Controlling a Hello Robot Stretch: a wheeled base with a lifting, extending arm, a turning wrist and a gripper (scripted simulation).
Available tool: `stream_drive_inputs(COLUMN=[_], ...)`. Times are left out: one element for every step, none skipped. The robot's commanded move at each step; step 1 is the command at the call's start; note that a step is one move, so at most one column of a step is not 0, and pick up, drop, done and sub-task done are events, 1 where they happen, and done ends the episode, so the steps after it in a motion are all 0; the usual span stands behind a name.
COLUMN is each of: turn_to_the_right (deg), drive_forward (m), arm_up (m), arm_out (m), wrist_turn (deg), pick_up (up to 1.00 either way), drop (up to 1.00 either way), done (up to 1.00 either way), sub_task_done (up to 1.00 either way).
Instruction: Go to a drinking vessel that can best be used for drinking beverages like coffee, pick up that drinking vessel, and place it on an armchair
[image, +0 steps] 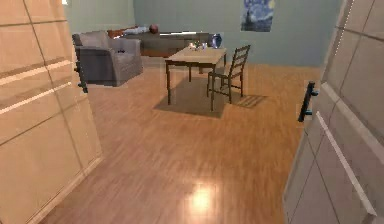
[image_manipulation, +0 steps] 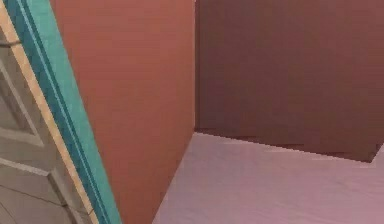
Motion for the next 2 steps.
stream_drive_inputs(turn_to_the_right=[0.0,6.0], drive_forward=[1.0,0.0], arm_up=[0.0,0.0], arm_out=[0.0,0.0], wrist_turn=[0.0,0.0], pick_up=[0.0,0.0], drop=[0.0,0.0], done=[0.0,0.0], sub_task_done=[0.0,0.0])
